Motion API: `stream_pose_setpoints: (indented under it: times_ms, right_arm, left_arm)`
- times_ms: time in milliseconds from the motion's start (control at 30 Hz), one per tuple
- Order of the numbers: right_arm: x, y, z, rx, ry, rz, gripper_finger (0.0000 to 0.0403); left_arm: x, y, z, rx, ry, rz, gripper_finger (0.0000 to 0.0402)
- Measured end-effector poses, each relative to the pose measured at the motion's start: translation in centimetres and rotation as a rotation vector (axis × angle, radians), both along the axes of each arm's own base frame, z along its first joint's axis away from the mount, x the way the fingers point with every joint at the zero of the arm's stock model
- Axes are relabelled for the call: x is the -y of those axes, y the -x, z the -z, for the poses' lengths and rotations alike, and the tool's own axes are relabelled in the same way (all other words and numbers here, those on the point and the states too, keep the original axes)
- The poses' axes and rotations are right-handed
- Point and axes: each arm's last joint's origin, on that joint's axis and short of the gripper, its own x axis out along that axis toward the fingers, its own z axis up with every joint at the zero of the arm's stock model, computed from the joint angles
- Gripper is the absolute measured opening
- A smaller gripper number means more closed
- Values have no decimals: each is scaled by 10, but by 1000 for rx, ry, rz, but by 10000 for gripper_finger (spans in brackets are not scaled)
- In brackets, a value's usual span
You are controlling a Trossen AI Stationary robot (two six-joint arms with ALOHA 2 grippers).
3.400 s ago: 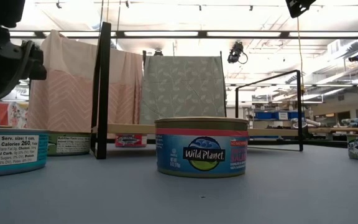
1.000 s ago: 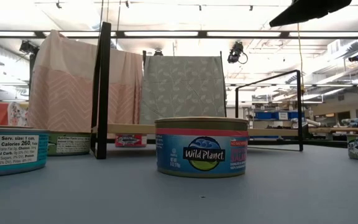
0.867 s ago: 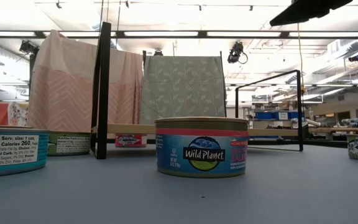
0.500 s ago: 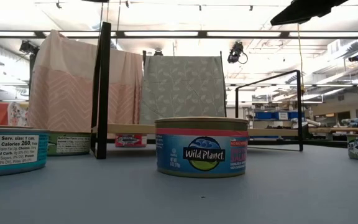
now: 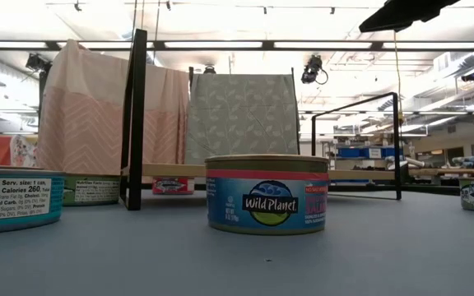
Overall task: Stack canned seafood by type on shelf
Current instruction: Put the green tuna can on the shelf
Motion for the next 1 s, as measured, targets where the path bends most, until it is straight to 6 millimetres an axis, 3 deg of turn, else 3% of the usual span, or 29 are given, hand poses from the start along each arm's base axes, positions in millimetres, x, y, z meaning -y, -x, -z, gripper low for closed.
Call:
stream_pose_setpoints:
  times_ms: [233,433,533,833,1000]
  right_arm:
    - [0,0,0,1,-6,3,87]
    - [0,0,0,2,-6,3,87]
    - [0,0,0,5,-6,4,87]
    - [0,0,0,6,-19,2,87]
    - [-1,0,0,3,-20,1,87]
  left_arm:
    - [-51,9,27,-357,-75,-158,147]
    - [-81,10,30,-390,-154,-175,147]
    - [-94,4,34,-386,-178,-198,147]
    - [-120,-37,88,-426,-29,-27,147]
    - [-130,-45,112,-473,-9,50,147]
